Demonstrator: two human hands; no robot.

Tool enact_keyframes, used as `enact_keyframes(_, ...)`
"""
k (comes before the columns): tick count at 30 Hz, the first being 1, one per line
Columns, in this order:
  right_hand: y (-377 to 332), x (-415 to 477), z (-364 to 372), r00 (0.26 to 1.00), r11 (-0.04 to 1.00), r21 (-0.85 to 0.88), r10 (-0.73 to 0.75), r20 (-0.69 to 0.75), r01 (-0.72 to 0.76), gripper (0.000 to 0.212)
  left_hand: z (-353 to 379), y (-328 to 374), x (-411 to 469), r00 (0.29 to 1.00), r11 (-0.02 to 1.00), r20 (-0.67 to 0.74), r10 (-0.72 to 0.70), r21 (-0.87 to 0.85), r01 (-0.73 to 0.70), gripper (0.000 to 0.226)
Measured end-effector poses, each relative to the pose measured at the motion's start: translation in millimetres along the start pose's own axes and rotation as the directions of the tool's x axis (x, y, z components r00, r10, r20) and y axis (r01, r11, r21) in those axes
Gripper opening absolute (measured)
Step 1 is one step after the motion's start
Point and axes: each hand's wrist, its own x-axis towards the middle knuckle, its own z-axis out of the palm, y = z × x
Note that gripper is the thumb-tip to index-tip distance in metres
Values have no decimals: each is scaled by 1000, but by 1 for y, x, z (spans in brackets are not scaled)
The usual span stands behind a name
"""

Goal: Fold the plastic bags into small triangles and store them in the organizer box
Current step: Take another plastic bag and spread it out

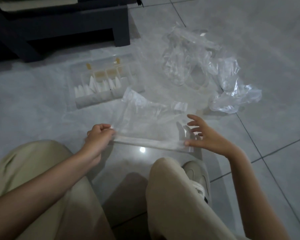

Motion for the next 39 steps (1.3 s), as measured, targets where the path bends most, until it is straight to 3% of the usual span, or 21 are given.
enact_keyframes(2,-2,8,-2,986,992,93,-69,-153,84,69,-7,5,2,998,985,-9,56,166,-53,47)
enact_keyframes(5,-8,26,-3,952,988,22,-139,-272,150,58,-2,23,6,960,920,12,279,284,-270,51)
enact_keyframes(8,-11,46,-1,963,989,-79,-140,-231,125,58,13,35,19,958,948,113,265,153,-280,57)
enact_keyframes(10,-13,58,-2,965,978,-167,-160,-208,127,50,22,38,24,956,958,109,273,60,-280,43)
enact_keyframes(13,-15,66,-4,969,980,-165,-144,-200,112,34,33,43,27,905,912,148,398,46,-408,10)
enact_keyframes(16,-17,72,-6,972,989,-113,-115,-204,93,27,40,44,31,874,878,124,470,38,-477,24)
enact_keyframes(21,-20,67,-4,953,987,18,-151,-261,162,19,42,44,31,891,889,47,452,-107,-446,23)
enact_keyframes(25,-21,57,-18,973,977,78,-187,-138,199,11,33,44,36,931,896,10,365,-275,-348,29)
enact_keyframes(31,-23,45,-44,984,984,11,-175,-46,175,16,16,48,52,899,900,115,423,-167,-402,23)
enact_keyframes(34,-26,47,-45,980,985,7,-169,-101,171,20,15,43,59,884,894,150,443,-153,-422,22)
enact_keyframes(39,-30,61,-40,971,989,69,-118,-206,134,17,21,42,55,919,912,113,378,-217,-349,29)
